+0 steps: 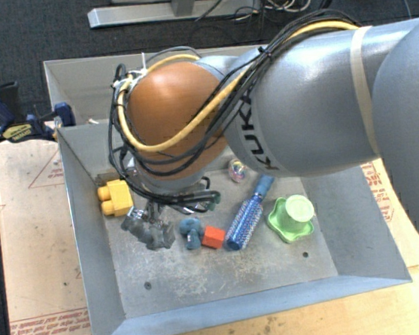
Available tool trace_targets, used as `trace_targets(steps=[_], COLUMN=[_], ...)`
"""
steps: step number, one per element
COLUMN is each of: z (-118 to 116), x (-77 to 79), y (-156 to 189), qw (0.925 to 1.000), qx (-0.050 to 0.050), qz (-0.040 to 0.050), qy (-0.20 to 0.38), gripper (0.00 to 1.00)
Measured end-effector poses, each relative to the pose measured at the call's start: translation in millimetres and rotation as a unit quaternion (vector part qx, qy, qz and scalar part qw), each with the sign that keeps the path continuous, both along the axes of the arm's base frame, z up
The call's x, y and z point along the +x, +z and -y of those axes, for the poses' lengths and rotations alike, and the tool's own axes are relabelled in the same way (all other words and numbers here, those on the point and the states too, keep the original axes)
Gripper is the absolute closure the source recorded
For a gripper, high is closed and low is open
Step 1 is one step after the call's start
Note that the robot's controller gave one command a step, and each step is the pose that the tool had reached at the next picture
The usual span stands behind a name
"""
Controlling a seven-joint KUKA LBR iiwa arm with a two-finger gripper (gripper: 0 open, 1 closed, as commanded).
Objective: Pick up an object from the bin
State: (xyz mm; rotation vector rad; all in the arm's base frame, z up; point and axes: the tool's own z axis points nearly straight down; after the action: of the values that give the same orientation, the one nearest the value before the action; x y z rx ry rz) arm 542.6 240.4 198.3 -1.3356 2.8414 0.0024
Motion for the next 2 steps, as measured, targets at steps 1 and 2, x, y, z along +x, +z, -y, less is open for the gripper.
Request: trace_targets(steps=[1,2], z=[56,109], x=[3.8,11.1], y=[-3,-15], qw=[1.0000,0.9994], qx=[-0.001,-0.001], qz=[-0.0007,-0.0004], qy=[-0.003,-0.034], gripper=[1.00,1.00])
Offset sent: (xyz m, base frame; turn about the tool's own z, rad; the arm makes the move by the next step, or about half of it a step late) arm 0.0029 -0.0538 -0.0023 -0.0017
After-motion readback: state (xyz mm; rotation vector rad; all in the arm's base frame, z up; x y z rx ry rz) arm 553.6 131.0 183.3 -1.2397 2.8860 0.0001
